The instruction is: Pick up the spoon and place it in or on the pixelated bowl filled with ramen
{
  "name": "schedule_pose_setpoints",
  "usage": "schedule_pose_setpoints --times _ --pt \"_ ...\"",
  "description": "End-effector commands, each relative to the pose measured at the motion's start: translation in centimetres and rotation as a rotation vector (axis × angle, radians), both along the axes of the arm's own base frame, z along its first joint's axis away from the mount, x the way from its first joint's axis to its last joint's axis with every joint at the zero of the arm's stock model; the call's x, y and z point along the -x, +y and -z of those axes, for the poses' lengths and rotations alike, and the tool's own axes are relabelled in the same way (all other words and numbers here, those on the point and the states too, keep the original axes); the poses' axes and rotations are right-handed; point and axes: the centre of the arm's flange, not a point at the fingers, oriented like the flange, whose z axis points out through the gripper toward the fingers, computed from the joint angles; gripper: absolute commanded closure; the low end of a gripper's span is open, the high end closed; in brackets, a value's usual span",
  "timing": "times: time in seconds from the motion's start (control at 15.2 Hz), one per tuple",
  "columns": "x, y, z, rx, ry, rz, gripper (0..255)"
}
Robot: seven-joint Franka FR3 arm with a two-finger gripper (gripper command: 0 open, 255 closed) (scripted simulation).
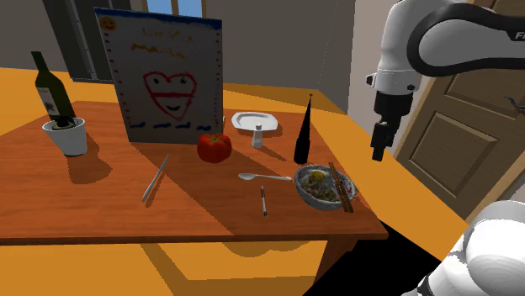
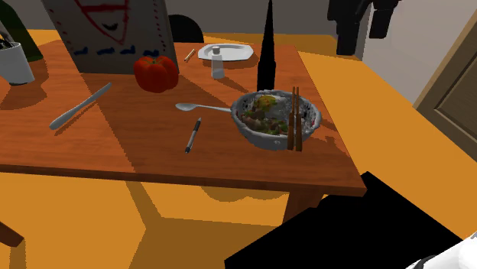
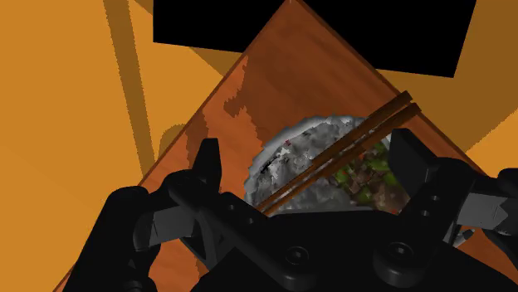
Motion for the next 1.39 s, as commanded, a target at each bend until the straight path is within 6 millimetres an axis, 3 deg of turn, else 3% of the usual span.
schedule_pose_setpoints --times 0.0,0.66,1.32 --pt "0.0 0.0 0.0 0.000 0.000 0.000 0" --pt "-11.1 3.7 6.1 0.025 0.012 -0.215 0" --pt "-21.1 9.5 12.5 0.051 0.024 -0.429 0"
